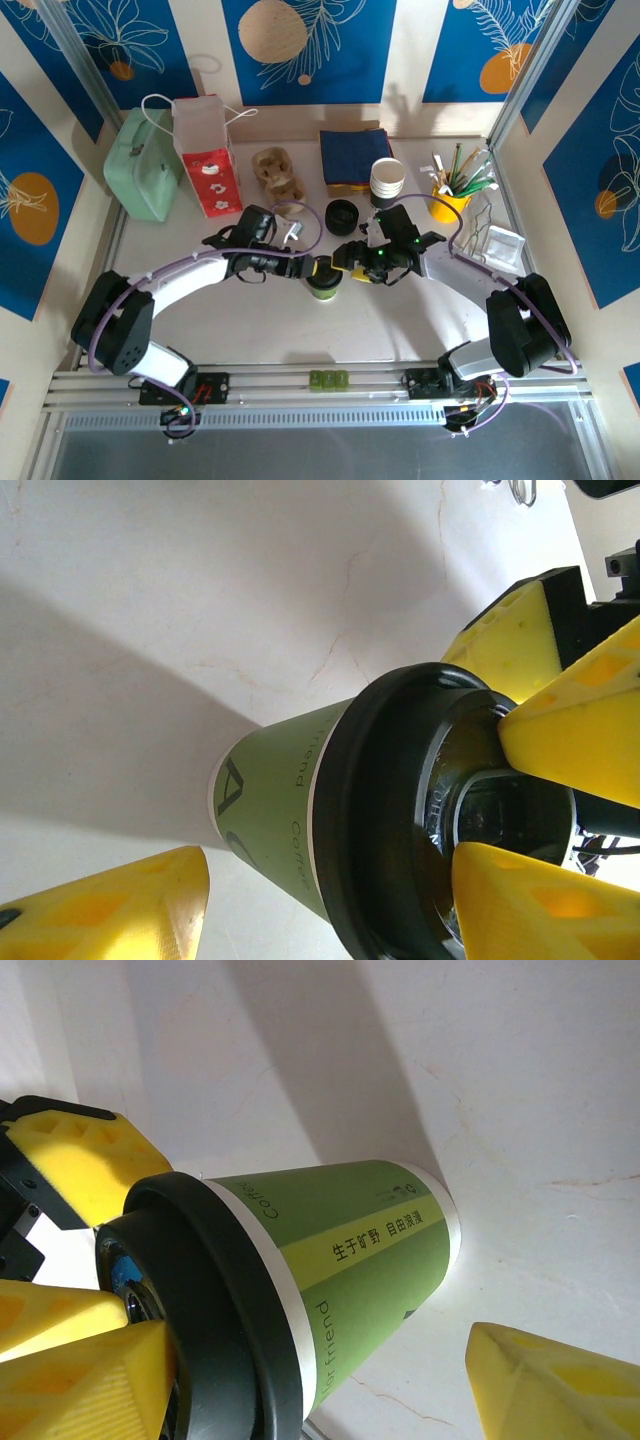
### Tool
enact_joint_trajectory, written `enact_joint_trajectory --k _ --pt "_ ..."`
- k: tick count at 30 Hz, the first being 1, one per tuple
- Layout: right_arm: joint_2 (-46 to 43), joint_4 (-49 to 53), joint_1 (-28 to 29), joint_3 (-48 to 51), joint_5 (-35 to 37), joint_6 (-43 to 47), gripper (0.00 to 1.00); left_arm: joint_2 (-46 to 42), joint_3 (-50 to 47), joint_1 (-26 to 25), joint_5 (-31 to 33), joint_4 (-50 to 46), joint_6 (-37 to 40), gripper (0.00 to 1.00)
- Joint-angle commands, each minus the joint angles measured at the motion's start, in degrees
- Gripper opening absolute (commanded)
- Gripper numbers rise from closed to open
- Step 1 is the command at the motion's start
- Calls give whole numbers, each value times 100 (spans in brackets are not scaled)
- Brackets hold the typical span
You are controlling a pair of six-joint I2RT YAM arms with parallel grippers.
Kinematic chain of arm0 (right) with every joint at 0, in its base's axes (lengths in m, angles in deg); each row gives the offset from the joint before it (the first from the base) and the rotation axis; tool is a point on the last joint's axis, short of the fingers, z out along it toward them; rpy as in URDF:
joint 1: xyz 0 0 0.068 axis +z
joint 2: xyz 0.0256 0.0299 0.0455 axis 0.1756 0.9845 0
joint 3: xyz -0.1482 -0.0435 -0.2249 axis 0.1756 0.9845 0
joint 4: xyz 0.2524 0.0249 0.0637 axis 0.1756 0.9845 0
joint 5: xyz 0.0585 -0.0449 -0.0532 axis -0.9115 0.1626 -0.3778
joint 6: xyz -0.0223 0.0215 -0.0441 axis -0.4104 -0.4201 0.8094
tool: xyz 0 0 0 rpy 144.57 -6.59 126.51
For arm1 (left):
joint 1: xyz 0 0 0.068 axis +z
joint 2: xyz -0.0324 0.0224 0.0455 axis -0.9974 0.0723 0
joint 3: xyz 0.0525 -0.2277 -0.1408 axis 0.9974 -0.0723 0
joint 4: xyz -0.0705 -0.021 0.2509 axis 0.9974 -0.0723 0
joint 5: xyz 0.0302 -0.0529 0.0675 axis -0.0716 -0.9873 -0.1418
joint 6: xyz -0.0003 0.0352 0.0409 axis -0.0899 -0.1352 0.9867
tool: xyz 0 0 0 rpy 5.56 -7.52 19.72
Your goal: Pack the takeout coffee
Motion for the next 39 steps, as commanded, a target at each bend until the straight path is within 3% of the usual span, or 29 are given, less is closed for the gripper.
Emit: enact_joint_trajectory --k 1,12,28,39 --pt "250 605 116 302 610 -10 75 172 -499 -89 721 -588 266 64" --pt "246 470 112 429 565 -63 75 103 -670 -159 697 -259 166 64" --pt "76 1296 80 -796 232 143 78 -27 407 -153 323 -682 -50 65" --pt "-258 1448 77 -928 37 115 79 -161 612 -163 106 -758 -4 66"
